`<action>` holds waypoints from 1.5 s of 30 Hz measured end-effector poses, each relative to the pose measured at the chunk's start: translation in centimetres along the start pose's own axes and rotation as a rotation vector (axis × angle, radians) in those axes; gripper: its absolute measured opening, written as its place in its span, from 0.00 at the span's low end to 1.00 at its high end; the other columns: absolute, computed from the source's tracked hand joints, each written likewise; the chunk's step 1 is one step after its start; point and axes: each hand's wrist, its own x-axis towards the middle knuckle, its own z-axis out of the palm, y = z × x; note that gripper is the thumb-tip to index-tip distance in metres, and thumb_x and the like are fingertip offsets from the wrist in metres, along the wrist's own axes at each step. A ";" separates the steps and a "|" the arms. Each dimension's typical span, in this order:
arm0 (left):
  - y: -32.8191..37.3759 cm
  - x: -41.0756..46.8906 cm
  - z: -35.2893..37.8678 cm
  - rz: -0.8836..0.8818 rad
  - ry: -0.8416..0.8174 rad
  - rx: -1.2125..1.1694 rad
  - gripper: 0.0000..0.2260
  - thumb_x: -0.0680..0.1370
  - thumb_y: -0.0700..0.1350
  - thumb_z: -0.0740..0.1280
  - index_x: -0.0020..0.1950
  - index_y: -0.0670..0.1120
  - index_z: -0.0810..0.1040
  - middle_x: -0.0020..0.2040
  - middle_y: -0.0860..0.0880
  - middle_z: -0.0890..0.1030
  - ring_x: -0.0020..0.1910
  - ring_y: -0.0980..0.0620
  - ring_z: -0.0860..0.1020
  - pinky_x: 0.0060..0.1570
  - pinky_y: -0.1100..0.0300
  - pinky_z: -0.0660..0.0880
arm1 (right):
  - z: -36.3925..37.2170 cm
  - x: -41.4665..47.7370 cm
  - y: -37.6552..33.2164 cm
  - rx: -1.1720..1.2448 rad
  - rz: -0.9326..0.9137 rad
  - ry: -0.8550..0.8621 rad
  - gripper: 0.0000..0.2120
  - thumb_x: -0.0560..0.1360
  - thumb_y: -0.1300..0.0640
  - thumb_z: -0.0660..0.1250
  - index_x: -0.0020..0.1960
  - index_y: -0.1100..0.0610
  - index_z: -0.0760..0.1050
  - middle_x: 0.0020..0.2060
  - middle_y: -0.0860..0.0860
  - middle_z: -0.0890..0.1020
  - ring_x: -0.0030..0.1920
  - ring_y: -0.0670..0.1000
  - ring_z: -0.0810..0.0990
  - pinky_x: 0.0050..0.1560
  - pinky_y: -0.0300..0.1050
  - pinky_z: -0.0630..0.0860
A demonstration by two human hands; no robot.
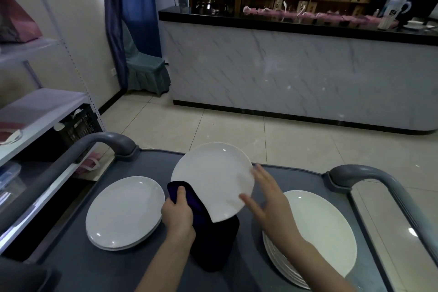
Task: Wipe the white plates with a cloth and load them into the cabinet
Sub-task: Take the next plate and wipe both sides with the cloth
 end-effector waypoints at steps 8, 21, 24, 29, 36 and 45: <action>1.1 0.1 -0.1 -0.013 -0.154 0.008 0.13 0.80 0.52 0.65 0.45 0.43 0.78 0.43 0.44 0.80 0.43 0.43 0.78 0.46 0.52 0.75 | 0.8 0.5 -0.4 -0.720 -0.744 -0.280 0.20 0.73 0.57 0.70 0.65 0.50 0.79 0.66 0.50 0.78 0.66 0.53 0.77 0.63 0.53 0.76; 3.4 0.2 0.3 0.017 -0.256 -0.122 0.13 0.81 0.54 0.64 0.52 0.44 0.79 0.46 0.44 0.81 0.44 0.45 0.80 0.42 0.54 0.78 | -0.1 0.4 -1.3 0.084 0.195 -0.039 0.08 0.80 0.58 0.66 0.57 0.54 0.81 0.42 0.46 0.85 0.44 0.42 0.82 0.46 0.40 0.75; 2.4 -1.5 1.6 0.040 -0.536 -0.116 0.17 0.81 0.57 0.60 0.60 0.48 0.79 0.57 0.44 0.83 0.56 0.45 0.81 0.60 0.46 0.76 | -0.2 0.1 -1.2 0.479 0.436 0.105 0.06 0.79 0.57 0.67 0.50 0.56 0.82 0.42 0.51 0.86 0.45 0.54 0.82 0.44 0.51 0.77; 0.4 -2.0 2.4 0.900 -0.861 0.692 0.21 0.81 0.56 0.48 0.75 0.67 0.52 0.77 0.65 0.55 0.76 0.68 0.49 0.76 0.60 0.49 | -0.6 -0.4 -1.7 0.889 0.568 0.130 0.11 0.78 0.56 0.66 0.56 0.58 0.82 0.51 0.59 0.85 0.54 0.60 0.83 0.54 0.56 0.80; -0.1 -3.9 2.8 1.104 -0.824 1.029 0.23 0.83 0.55 0.45 0.76 0.65 0.39 0.79 0.61 0.42 0.76 0.64 0.37 0.77 0.49 0.40 | -2.1 -0.5 -2.5 1.086 0.676 0.182 0.18 0.72 0.51 0.69 0.58 0.60 0.81 0.53 0.59 0.85 0.54 0.57 0.84 0.53 0.53 0.79; 1.5 -4.1 4.6 1.163 -0.810 0.992 0.23 0.79 0.60 0.36 0.75 0.64 0.42 0.78 0.65 0.44 0.75 0.67 0.37 0.75 0.53 0.33 | -2.2 -0.9 -3.2 1.192 0.707 0.166 0.16 0.73 0.50 0.69 0.55 0.59 0.83 0.55 0.59 0.84 0.55 0.57 0.84 0.46 0.46 0.83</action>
